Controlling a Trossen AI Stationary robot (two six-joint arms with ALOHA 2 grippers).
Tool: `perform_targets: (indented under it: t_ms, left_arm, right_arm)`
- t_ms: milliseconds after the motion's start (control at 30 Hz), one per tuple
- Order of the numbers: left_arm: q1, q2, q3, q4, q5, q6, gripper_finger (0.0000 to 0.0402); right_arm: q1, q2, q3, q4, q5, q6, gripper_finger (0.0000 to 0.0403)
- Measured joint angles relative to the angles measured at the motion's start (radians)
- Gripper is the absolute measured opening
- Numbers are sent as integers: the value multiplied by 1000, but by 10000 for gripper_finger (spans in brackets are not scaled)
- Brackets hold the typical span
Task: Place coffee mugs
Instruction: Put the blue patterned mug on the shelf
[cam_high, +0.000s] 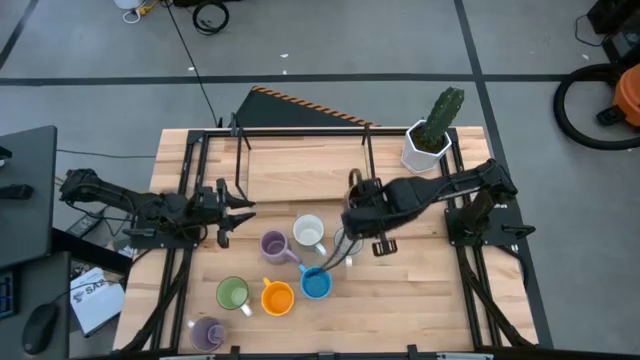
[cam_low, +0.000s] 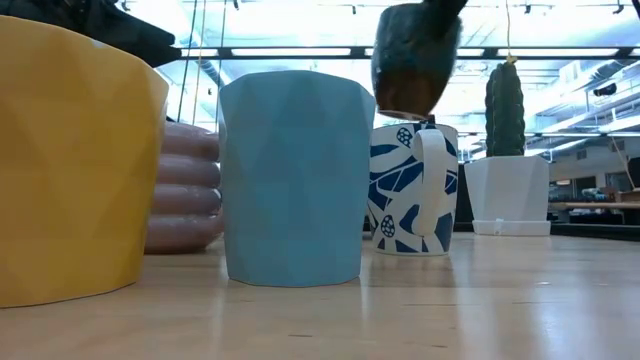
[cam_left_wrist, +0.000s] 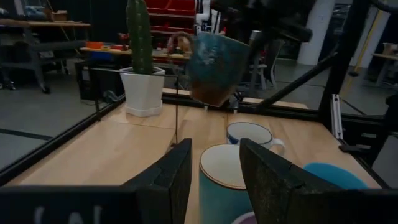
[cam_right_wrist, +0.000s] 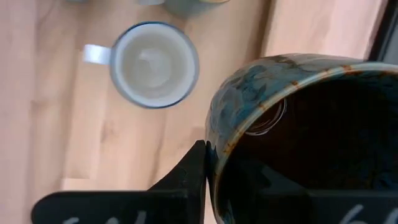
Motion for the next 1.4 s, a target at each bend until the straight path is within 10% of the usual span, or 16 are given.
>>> perform_targets:
  t_ms: [767, 1400]
  left_arm:
    - [10, 75, -1, 64, -227, 160, 141]
    - [127, 77, -1, 81, -227, 190, 141]
  right_arm:
    - [-534, 129, 32, 152, -132, -490, 48]
    - [-664, 342, 282, 52, -192, -616, 46]
